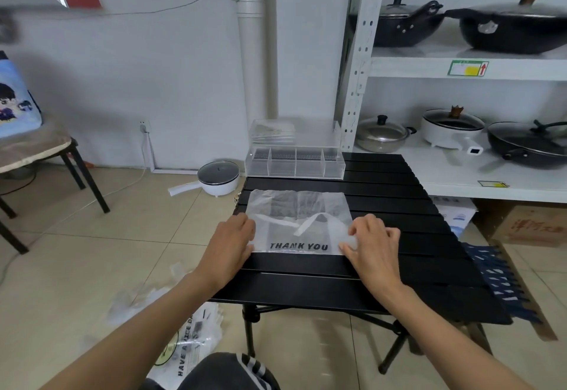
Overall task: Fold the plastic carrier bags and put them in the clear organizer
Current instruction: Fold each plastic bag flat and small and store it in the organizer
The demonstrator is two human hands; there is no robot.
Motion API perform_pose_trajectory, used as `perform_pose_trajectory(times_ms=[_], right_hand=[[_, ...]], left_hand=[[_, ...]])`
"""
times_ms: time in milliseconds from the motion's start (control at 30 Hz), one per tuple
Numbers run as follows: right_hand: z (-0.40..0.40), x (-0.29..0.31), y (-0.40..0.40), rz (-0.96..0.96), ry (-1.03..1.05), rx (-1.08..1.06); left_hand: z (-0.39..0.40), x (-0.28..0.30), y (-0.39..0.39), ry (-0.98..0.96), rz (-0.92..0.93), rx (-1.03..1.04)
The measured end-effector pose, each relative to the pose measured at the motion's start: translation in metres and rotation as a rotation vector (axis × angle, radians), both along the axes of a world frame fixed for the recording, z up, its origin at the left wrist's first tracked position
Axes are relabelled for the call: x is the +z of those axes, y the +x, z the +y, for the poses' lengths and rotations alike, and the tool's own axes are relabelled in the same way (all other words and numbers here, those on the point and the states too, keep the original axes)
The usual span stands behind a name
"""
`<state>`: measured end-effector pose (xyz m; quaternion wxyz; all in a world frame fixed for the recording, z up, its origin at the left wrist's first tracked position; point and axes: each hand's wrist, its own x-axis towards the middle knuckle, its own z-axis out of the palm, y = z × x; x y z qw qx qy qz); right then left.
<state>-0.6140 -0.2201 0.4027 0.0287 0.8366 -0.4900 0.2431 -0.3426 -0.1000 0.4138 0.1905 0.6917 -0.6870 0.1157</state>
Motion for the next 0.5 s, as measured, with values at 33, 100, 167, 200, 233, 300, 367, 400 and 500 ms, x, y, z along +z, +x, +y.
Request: perform_pose_trajectory(times_ms=[33,100,167,200,233,300,367,400,500], right_hand=[[0.001,0.001,0.001,0.038,-0.039,0.046],[-0.001,0.002,0.002,0.067,-0.062,0.148],[-0.004,0.004,0.004,0.090,-0.014,0.214],[-0.007,0.004,0.004,0.099,0.021,0.227],[-0.010,0.004,0.005,0.101,0.069,0.233],[-0.014,0.007,0.008,0.085,0.153,0.227],[-0.018,0.012,0.013,0.124,0.210,0.206],[-0.020,0.013,0.015,0.170,0.247,0.188],[-0.028,0.014,0.020,0.270,0.296,0.145]], left_hand=[[-0.001,0.001,-0.001,0.005,-0.076,-0.042],[-0.004,-0.001,-0.003,0.071,-0.096,-0.084],[-0.007,-0.002,-0.002,0.145,0.006,-0.082],[-0.010,-0.003,-0.001,0.164,0.058,-0.072],[-0.014,-0.004,0.001,0.187,0.097,-0.046],[-0.026,-0.003,0.003,0.249,0.152,0.036],[-0.038,-0.002,0.002,0.341,0.171,0.128],[-0.043,-0.002,0.002,0.382,0.170,0.161],[-0.053,0.000,-0.001,0.449,0.144,0.186]])
